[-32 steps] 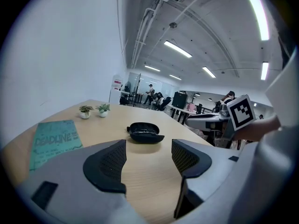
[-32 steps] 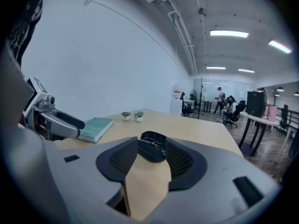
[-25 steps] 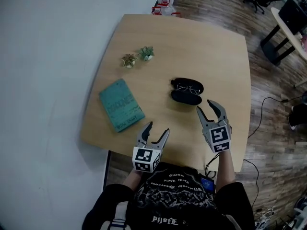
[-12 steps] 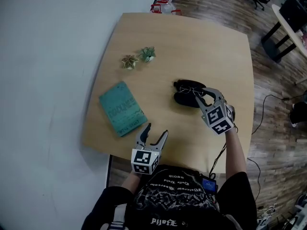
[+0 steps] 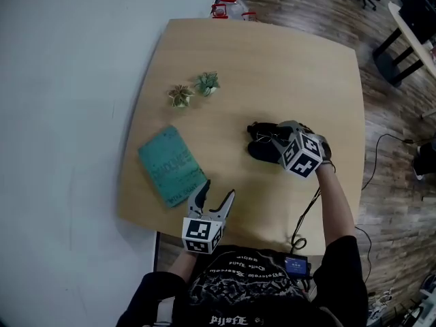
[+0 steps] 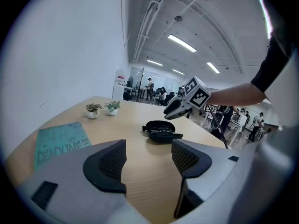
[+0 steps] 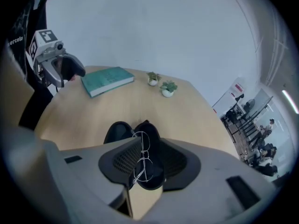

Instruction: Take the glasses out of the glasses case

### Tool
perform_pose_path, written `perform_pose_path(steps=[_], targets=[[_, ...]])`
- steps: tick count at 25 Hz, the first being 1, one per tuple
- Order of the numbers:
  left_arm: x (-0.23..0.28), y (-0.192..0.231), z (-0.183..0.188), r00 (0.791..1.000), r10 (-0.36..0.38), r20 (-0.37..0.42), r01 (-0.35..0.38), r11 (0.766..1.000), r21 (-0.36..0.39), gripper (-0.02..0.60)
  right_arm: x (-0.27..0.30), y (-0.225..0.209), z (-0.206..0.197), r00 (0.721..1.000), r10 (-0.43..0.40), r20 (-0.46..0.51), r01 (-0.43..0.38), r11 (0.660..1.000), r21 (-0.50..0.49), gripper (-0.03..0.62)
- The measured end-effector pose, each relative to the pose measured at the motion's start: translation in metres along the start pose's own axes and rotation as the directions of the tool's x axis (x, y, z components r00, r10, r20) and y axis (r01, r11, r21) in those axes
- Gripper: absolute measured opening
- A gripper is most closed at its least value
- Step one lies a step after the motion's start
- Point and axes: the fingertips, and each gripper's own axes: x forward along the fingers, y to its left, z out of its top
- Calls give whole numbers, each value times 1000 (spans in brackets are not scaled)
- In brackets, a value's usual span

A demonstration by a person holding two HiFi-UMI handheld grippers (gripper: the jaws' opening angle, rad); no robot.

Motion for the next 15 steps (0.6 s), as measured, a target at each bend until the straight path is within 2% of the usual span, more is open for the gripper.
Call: perform_pose_path(steps=[6,9,10,15], targets=[[15,16,3,1000,22,-18,-22,1000,-6,313,42,10,-25,990,90,-113,-96,994,-50,133],[21,21,2,999,32,-26,-32,999,-11,313,55,10,-35,983,108,-147,-116,992,-53,141],[22,22,1,999,35,-31,-35,999,-14,313,59,10,-38,981,112,-158,-122,991,-58,166],[27,28,-7,997,50,-51,-51,998,-27,313,71,11,-49,970,133,-204,-152,985,-84,167]])
